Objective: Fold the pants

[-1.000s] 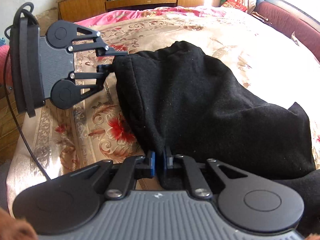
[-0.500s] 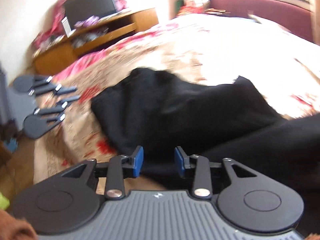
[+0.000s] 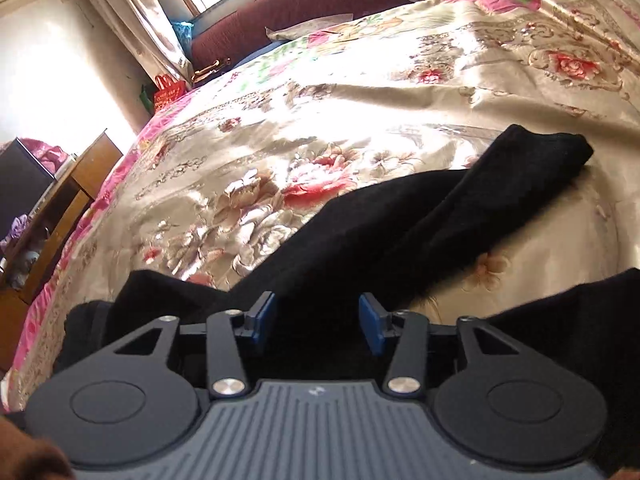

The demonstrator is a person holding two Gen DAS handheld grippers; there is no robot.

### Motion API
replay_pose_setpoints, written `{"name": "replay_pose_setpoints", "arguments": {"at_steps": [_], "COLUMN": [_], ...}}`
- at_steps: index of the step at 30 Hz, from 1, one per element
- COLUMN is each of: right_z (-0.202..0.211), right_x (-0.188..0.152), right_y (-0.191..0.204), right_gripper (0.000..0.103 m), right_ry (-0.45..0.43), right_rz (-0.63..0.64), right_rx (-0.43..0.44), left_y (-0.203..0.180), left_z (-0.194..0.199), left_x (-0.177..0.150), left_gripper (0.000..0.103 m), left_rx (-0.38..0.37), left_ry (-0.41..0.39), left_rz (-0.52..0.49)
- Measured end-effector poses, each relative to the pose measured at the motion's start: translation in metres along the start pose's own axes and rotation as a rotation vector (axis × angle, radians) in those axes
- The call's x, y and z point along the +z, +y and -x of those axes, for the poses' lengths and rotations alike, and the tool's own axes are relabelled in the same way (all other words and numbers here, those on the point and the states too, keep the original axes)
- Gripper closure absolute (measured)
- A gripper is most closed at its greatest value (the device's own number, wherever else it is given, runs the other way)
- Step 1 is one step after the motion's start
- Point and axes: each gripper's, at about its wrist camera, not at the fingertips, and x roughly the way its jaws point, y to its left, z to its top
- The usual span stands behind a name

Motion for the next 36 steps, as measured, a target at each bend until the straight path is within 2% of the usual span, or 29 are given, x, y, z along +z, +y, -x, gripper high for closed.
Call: {"name": "replay_pose_setpoints", "arguments": {"at_steps": [2,5,7,8,9,10,12,15,18,19,21,23,24,26,28,29,30,31,34,36], "right_z": [-0.018,-0.049,-0.063,-0.064,-0.061,-0.054,-0.029,0.03,0.098,0.112,0.118,0.116,0.117,0.119,0.112,0.105,0.098,0.09,0.067,0.055], "right_x": [0.007,0.006,0.0,-0.001,-0.003,-0.004,-0.007,-0.023,-0.063,-0.079,-0.106,-0.12,-0.121,-0.109,-0.091,-0.082,-0.074,-0.063,-0.033,-0.015], "right_y": [-0.003,-0.018,-0.029,-0.034,-0.038,-0.041,-0.037,-0.037,-0.035,-0.043,-0.064,-0.083,-0.087,-0.09,-0.093,-0.095,-0.097,-0.098,-0.1,-0.103], "right_gripper": [0.042,0.043,0.058,0.078,0.092,0.093,0.095,0.096,0.096,0.096,0.094,0.092,0.092,0.091,0.084,0.071,0.053,0.048,0.045,0.045], "right_ry": [0.006,0.06,0.069,0.063,0.054,0.037,-0.009,-0.078,-0.204,-0.21,-0.154,-0.101,-0.105,-0.149,-0.192,-0.209,-0.22,-0.227,-0.25,-0.248], "right_rz": [-0.06,-0.2,-0.293,-0.328,-0.361,-0.377,-0.327,-0.312,-0.203,-0.22,-0.284,-0.297,-0.298,-0.313,-0.338,-0.347,-0.354,-0.36,-0.361,-0.354], "right_rx": [0.021,0.034,0.06,0.07,0.096,0.126,0.165,0.242,0.22,0.204,0.109,-0.001,-0.009,0.012,0.048,0.058,0.059,0.05,-0.026,-0.117], "left_y": [-0.004,-0.006,-0.007,-0.008,-0.01,-0.011,-0.013,-0.021,-0.036,-0.042,-0.05,-0.05,-0.047,-0.042,-0.038,-0.038,-0.037,-0.038,-0.042,-0.046], "left_z": [-0.002,0.001,-0.001,0.0,-0.003,-0.003,0.001,0.008,0.014,0.013,0.014,0.016,0.016,0.017,0.018,0.017,0.015,0.013,0.009,0.007], "left_x": [0.001,-0.001,0.0,0.0,0.003,0.004,0.005,0.005,0.0,0.002,-0.001,0.002,0.006,0.013,0.019,0.022,0.026,0.028,0.034,0.035], "left_gripper": [0.066,0.066,0.065,0.065,0.066,0.066,0.066,0.066,0.066,0.066,0.065,0.065,0.065,0.064,0.059,0.057,0.056,0.055,0.055,0.054], "left_rx": [-0.003,-0.005,-0.006,-0.007,-0.015,-0.026,-0.048,-0.081,-0.098,-0.105,-0.093,-0.093,-0.099,-0.091,-0.066,-0.053,-0.039,-0.034,-0.034,-0.054], "left_ry": [0.003,0.003,0.006,0.005,0.004,0.001,-0.011,-0.028,-0.036,-0.034,-0.037,-0.039,-0.036,-0.043,-0.06,-0.068,-0.073,-0.075,-0.08,-0.081], "left_rz": [-0.006,0.005,0.006,0.002,-0.002,-0.007,-0.018,-0.04,-0.094,-0.113,-0.147,-0.161,-0.153,-0.135,-0.123,-0.12,-0.118,-0.119,-0.132,-0.137]}}
